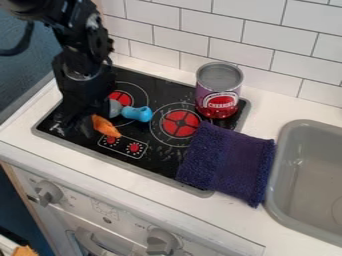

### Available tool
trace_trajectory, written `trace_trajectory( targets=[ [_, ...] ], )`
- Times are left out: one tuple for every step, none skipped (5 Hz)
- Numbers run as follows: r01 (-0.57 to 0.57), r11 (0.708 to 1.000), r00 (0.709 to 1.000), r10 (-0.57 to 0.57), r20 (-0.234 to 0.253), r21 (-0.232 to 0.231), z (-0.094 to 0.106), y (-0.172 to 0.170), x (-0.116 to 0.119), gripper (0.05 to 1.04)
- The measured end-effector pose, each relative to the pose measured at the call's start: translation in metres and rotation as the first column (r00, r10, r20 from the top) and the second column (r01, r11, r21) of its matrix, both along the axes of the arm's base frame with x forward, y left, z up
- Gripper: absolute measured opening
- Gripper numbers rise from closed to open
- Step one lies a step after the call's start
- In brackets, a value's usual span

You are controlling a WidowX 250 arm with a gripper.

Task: Move the orange object in between of burner

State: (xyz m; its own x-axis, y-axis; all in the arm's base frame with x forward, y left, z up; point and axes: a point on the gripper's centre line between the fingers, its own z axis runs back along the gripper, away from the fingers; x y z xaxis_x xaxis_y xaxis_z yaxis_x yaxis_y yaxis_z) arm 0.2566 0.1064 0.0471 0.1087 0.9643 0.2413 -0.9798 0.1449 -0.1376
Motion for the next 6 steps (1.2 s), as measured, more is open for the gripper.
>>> trace_trajectory(
  targets=[
    [0.131, 0.991, 0.991, -0.131, 0.032, 0.011, 0.015, 0.007, 0.001, 0.369],
    [0.273, 0.962, 0.958, -0.274, 0.087, 0.017, 0.029, 0.015, 0.002, 0.369],
    [0.5, 0.861, 0.85, -0.509, 0.138, 0.095, 0.047, 0.006, 0.01, 0.369],
    [0.694, 0.703, 0.691, -0.711, 0.131, 0.153, 0.047, -0.014, 0.006, 0.369],
    [0.828, 0.529, 0.517, -0.849, 0.113, 0.184, 0.04, -0.04, 0.002, 0.369],
    [0.868, 0.456, 0.452, -0.89, 0.063, 0.197, 0.032, -0.056, 0.003, 0.369]
  ],
)
